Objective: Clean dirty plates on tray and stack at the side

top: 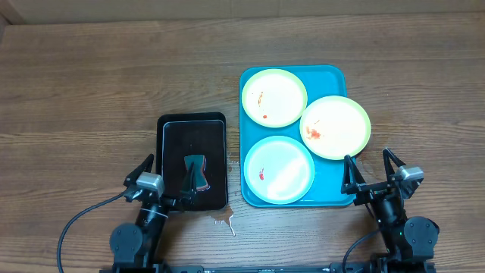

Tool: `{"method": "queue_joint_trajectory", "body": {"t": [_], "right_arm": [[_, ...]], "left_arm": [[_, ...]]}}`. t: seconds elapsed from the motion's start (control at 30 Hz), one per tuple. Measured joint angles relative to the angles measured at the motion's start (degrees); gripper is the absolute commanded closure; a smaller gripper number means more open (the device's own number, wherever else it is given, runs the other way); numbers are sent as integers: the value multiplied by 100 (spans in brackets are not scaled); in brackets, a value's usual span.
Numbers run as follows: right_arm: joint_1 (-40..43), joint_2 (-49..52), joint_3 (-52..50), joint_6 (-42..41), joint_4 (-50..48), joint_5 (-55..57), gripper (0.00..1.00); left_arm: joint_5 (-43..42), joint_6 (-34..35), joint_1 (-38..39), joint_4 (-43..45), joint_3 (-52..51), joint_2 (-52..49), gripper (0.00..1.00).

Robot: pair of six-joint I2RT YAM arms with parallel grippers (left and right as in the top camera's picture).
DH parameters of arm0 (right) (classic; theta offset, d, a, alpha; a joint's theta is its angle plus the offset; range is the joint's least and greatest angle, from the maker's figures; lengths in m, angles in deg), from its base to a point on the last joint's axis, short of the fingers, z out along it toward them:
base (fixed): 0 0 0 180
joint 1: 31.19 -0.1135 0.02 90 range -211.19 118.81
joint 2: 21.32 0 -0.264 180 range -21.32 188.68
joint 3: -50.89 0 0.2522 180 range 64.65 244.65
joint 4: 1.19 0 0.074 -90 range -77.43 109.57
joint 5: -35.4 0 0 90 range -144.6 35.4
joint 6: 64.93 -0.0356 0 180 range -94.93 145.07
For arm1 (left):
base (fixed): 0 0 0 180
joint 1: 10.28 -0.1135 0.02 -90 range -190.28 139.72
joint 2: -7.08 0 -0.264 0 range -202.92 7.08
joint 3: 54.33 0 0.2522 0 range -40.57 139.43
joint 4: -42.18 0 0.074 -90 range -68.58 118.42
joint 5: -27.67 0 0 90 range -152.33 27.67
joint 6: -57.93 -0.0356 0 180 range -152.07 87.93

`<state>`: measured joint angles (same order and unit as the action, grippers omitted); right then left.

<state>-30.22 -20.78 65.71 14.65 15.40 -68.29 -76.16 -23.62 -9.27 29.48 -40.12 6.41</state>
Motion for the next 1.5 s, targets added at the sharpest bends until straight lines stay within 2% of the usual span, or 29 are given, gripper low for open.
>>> {"method": "queue_joint_trajectory", "body": {"t": [0.13, 0.23, 0.37, 0.5, 0.73, 0.9, 1.07, 1.2, 1.5], "right_arm": [[0, 0, 2, -2, -22, -142, 0], [0, 0, 46, -2, -9, -260, 0], [0, 28, 391, 0, 90, -411, 0], [0, 400, 1209, -2, 584, -507, 0], [0, 2074, 3217, 55, 2337, -555, 0], [2, 3910, 5464, 146, 4111, -562, 0], [0, 5200, 6898, 138, 4734, -568, 0], [0, 5814, 7246, -35, 4841, -839, 0], [-114, 6811, 7097, -166, 5965, -994, 0]], "left_arm": [[-127, 160, 0, 457, 7, -2, 0], [-225, 214, 0, 350, 96, -4, 0], [-282, 240, 0, -603, 643, -55, 0], [-313, 258, 0, -1355, 1537, -525, 0], [-317, 282, 0, -2476, 3475, -2365, 0], [-345, 317, 0, -3906, 5396, -4157, 0], [-404, 321, 0, -5158, 7104, -5543, 0], [-426, 313, 0, -5495, 7720, -6155, 0], [-638, 321, 0, -5963, 7792, -6826, 0]]}}
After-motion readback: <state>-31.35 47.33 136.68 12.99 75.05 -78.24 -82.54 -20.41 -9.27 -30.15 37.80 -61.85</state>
